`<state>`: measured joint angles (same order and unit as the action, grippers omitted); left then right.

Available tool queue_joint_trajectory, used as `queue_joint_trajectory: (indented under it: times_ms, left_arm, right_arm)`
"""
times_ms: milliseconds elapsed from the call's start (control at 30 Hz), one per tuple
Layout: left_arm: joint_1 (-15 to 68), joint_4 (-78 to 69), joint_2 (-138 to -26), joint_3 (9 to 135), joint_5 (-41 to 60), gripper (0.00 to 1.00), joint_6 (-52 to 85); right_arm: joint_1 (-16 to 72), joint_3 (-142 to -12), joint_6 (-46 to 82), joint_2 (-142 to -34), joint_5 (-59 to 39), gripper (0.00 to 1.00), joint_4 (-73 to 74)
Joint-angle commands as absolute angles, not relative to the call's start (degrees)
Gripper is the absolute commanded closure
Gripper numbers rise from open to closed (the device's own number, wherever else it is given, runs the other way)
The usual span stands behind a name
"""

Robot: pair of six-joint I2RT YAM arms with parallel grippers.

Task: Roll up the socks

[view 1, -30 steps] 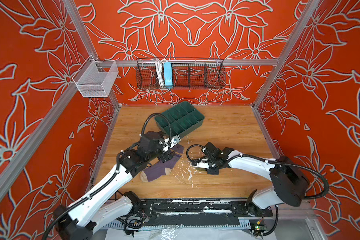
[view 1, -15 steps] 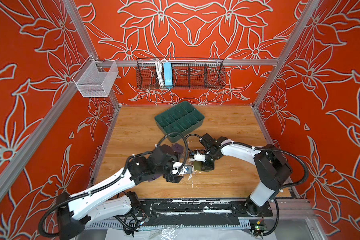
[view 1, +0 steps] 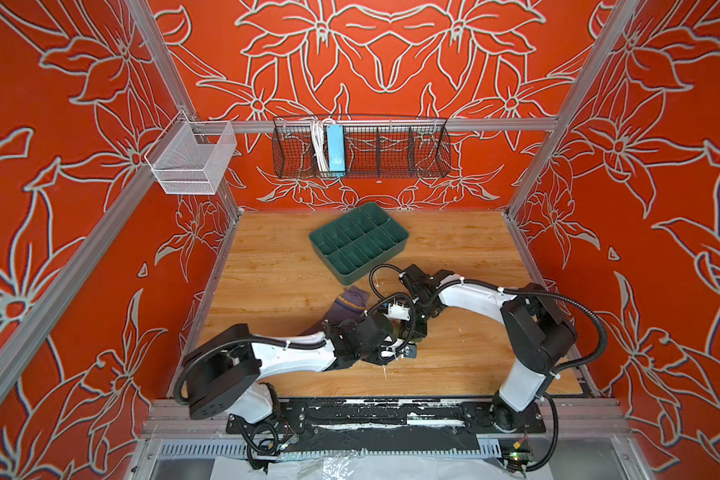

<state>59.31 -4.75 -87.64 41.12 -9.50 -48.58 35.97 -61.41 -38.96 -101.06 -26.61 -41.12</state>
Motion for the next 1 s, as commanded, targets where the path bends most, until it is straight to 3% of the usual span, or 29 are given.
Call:
queue_joint_trajectory:
  times_ms: [0,133,233,433,500,533,633,667,800,967]
  left_arm:
    - [59.4,-11.4,-93.0,44.8,-16.5,0.29,-48.4]
    - [58.8,-9.4,-97.8,47.5,-16.4,0.31,-48.7]
    - [58.6,-9.9,-99.7,47.1,-15.1,0.38,-49.2]
    - [58.6,-9.9,-102.5,46.6,-15.5,0.68,-48.2]
    - [58.6,-9.1,-102.8,46.8,-15.4,0.88,-47.6]
    - [58.6,-8.4,-102.9,47.0,-15.3,0.94,-47.5]
    - [58.6,-6.8,-103.2,47.3,-15.4,1.0,-46.6]
    - [58.6,-6.2,-103.2,47.2,-15.4,1.0,-46.3]
    - [58.6,-4.2,-102.6,46.8,-15.2,1.0,-44.0]
    - [58.5,-2.1,-102.2,46.1,-14.9,1.0,-42.1]
  right_arm:
    - [36.9,-58.1,-39.8,-105.9,-26.5,1.0,-45.4]
    - [36.9,-58.2,-39.8,-105.9,-26.8,1.0,-45.9]
    - [36.9,-58.3,-39.8,-105.1,-27.1,1.0,-45.8]
    - [36.5,-58.5,-39.4,-102.6,-27.3,1.0,-46.3]
    - [36.1,-58.4,-38.9,-101.3,-26.8,0.89,-46.0]
    - [35.7,-58.2,-38.5,-100.4,-26.7,0.81,-45.6]
    - [33.9,-56.5,-35.9,-95.1,-25.2,0.38,-42.2]
    - [32.9,-55.3,-35.3,-92.5,-25.3,0.06,-41.2]
    - [29.6,-50.1,-34.1,-81.2,-24.5,0.02,-38.1]
    - [27.0,-41.8,-32.0,-65.6,-12.6,0.02,-30.3]
